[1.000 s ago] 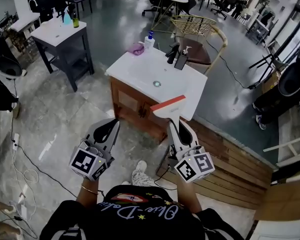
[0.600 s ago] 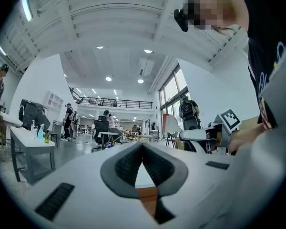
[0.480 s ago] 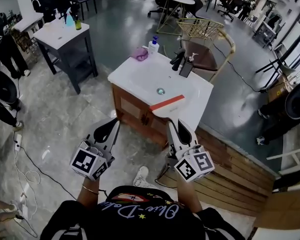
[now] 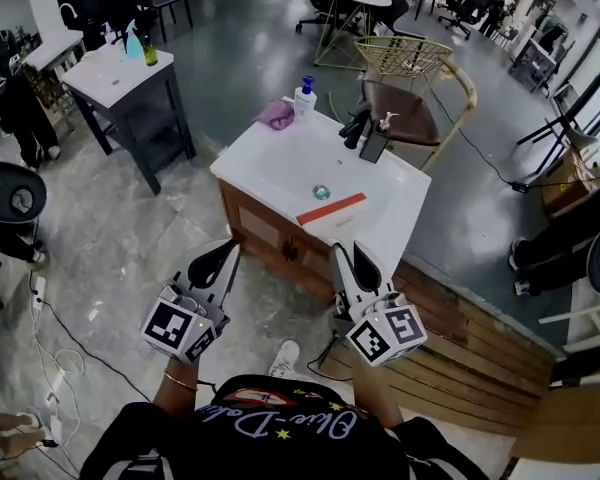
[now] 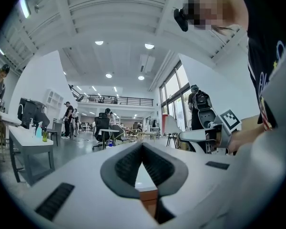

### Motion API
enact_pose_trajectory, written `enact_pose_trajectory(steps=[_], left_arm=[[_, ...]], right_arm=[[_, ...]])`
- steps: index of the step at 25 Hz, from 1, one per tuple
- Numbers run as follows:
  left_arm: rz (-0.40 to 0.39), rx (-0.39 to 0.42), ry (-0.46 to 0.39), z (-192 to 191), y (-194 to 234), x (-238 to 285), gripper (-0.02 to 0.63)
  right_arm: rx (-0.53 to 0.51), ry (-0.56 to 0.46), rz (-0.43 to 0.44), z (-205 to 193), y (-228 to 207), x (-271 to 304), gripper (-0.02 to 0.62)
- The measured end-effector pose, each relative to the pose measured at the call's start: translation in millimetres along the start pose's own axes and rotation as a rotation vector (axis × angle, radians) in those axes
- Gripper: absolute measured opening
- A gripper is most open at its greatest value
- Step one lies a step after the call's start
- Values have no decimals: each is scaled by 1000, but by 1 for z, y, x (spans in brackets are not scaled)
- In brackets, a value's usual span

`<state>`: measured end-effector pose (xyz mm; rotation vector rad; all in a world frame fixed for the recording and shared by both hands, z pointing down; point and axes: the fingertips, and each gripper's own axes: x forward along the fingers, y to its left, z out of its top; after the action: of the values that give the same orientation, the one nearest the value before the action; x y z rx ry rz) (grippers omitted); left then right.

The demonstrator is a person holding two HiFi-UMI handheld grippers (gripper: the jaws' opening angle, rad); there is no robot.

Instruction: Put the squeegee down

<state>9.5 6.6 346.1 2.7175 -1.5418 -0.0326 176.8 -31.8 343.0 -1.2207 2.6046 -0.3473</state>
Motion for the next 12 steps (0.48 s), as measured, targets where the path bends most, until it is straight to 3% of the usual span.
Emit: enact_pose_trajectory(steps=[12], left_arm=[[11, 18, 20, 1, 19, 28, -6]], right_arm=[[18, -2, 15, 1, -22, 32, 117]])
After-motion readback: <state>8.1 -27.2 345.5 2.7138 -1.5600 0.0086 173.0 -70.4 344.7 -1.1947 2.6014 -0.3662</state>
